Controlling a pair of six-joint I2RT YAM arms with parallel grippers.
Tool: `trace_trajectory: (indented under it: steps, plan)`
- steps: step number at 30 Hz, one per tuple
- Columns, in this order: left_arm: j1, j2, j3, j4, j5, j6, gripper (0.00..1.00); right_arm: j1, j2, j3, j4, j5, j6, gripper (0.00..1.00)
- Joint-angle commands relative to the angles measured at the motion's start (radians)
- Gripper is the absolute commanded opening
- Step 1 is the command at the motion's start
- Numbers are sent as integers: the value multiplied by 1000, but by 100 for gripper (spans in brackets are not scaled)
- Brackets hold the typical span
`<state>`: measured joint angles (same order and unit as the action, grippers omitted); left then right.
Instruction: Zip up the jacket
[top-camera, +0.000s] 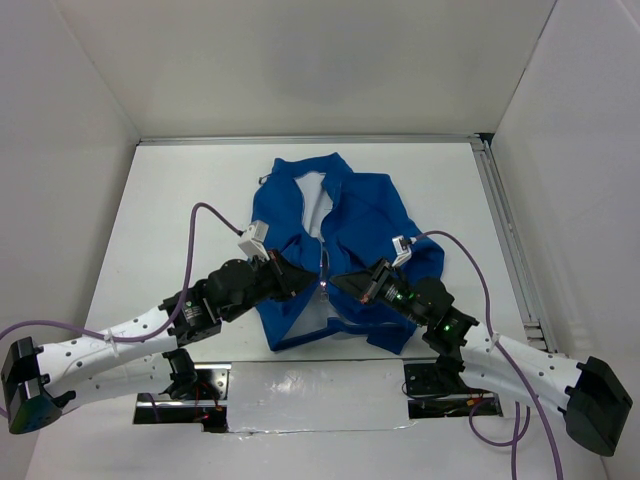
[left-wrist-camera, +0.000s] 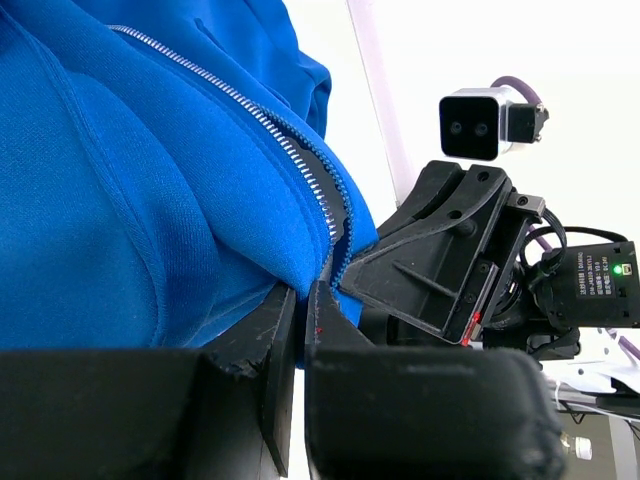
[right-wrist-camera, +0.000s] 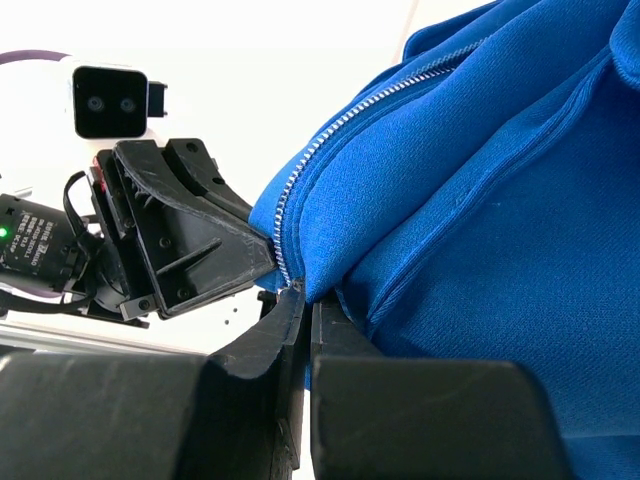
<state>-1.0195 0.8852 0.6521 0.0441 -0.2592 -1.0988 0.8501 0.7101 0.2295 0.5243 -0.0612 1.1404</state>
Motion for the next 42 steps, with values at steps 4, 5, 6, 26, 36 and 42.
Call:
trace_trajectory:
  steps: [4, 5, 6, 26, 36, 42]
  plan:
    - [-8, -22, 9, 53, -2, 5, 0, -5, 5, 60, 68, -12, -5, 0]
    - [-8, -26, 9, 57, -2, 8, 0, -3, 6, 59, 66, -11, -4, 0]
    - [-8, -26, 7, 57, -2, 13, 0, -5, 5, 54, 66, -11, -4, 0]
    - [-7, -9, 20, 51, -8, 8, 0, -3, 34, 70, 97, -49, -14, 0]
    - [-8, -15, 11, 39, -6, -9, 0, -5, 17, 56, 111, -22, -2, 0]
    - [-10, -12, -2, 56, 14, -16, 0, -3, 17, 51, 129, 4, 10, 0]
